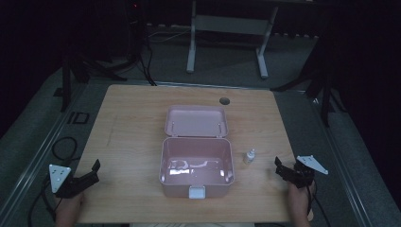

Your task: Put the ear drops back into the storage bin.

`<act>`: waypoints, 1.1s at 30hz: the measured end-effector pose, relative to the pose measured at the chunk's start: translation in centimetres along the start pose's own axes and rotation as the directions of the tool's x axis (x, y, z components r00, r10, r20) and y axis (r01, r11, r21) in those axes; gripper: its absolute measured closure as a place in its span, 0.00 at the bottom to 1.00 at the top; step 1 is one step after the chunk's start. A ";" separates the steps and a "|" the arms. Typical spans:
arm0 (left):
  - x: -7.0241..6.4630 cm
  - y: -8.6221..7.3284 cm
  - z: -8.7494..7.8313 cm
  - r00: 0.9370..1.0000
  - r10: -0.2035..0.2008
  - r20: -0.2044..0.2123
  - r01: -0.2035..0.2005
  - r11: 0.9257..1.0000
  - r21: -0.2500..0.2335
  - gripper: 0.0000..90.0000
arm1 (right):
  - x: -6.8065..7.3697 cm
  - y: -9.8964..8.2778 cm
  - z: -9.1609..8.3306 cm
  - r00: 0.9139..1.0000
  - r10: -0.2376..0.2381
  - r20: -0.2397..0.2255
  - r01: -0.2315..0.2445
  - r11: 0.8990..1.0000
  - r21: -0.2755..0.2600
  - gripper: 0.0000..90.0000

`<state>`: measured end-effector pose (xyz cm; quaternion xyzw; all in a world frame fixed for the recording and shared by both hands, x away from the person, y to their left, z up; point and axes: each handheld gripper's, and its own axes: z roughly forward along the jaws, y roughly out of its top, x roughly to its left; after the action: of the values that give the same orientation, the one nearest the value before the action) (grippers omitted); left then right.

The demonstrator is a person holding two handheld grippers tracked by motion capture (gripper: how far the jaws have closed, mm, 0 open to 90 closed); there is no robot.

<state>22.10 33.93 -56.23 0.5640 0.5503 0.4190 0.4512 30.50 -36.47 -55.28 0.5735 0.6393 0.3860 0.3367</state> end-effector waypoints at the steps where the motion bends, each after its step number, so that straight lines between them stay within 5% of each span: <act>1: 0.0 0.0 0.0 1.000 0.001 -0.001 -0.001 1.000 0.000 0.02 | 0.1 0.0 0.1 1.000 -0.004 0.001 0.004 1.000 0.008 0.11; 9: 0.1 0.0 0.0 1.000 -0.008 -0.003 0.008 1.000 0.000 0.02 | -0.2 0.4 0.5 0.997 -0.010 -0.073 0.014 0.999 0.048 0.11; 17: 0.1 0.0 0.0 1.000 -0.008 -0.001 0.008 1.000 0.000 0.02 | -0.9 1.2 0.7 0.982 -0.025 -0.186 0.061 0.980 0.190 0.15; 27: 0.1 0.0 0.0 1.000 -0.010 0.003 0.010 1.000 0.000 0.02 | -0.3 2.5 0.6 0.960 -0.077 -0.269 0.161 0.938 0.307 0.13; 33: 0.1 0.0 0.0 1.000 -0.010 0.005 0.010 1.000 0.001 0.02 | 0.3 2.8 0.9 0.942 -0.116 -0.316 0.241 0.887 0.394 0.13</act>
<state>22.10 34.04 -56.23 0.5624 0.5521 0.4152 0.4544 32.60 -35.98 -53.27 0.5098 0.8002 0.2819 0.1422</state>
